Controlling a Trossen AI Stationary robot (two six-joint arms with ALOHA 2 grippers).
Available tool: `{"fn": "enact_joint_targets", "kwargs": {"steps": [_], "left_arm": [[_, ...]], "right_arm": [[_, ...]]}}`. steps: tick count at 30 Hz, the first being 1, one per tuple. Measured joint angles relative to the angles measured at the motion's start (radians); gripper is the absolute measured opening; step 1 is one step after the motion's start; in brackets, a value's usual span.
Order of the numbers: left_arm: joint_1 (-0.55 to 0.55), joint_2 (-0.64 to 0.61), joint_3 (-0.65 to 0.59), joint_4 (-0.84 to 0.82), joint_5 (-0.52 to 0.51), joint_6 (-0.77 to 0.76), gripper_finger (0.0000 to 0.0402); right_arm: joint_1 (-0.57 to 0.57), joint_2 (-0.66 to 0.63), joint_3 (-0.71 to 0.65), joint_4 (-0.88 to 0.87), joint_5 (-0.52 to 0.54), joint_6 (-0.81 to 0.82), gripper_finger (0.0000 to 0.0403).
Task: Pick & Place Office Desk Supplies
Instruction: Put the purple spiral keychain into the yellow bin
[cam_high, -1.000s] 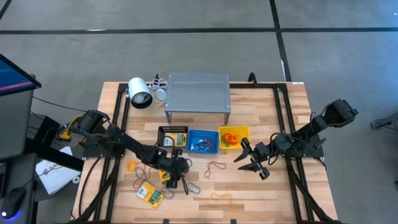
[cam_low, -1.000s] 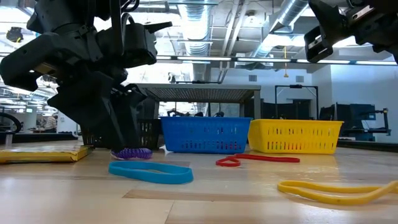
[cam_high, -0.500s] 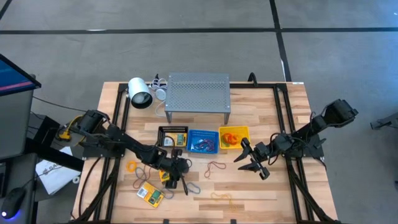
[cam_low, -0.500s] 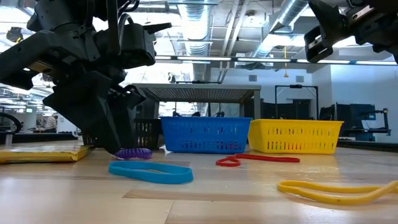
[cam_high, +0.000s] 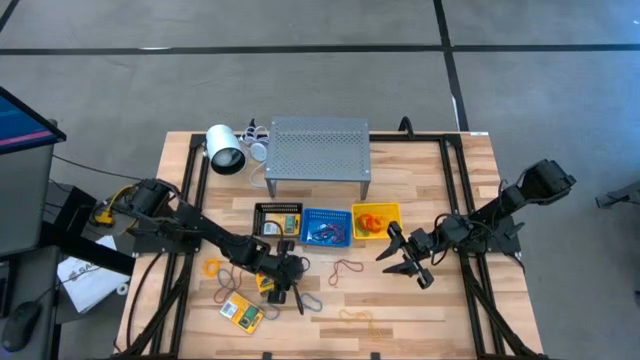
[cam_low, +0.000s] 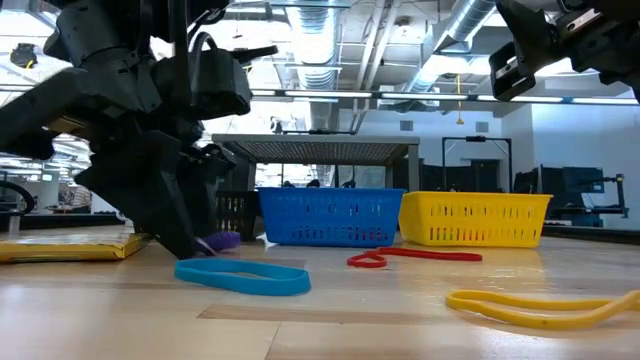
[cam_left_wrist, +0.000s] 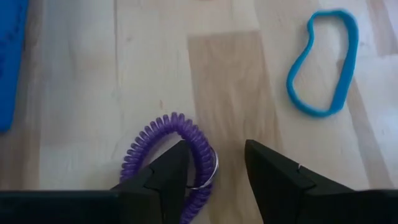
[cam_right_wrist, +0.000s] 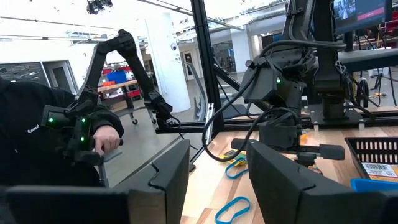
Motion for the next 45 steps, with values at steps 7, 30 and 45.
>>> {"fn": "enact_joint_targets", "kwargs": {"steps": [7,30,45], "left_arm": [[0.002,0.023,0.0,0.028,0.02,-0.001,0.0145],[0.036,-0.069,-0.005,-0.002,0.042,0.027,0.002],[0.036,-0.069,-0.005,0.014,0.14,-0.003,0.0147]], "right_arm": [[0.0,0.0,0.0,-0.002,0.0,0.0,0.0155],[0.0,0.0,0.0,-0.003,0.0,0.0,0.0155],[0.0,0.0,0.0,-0.003,0.0,0.0,0.0155]]}}
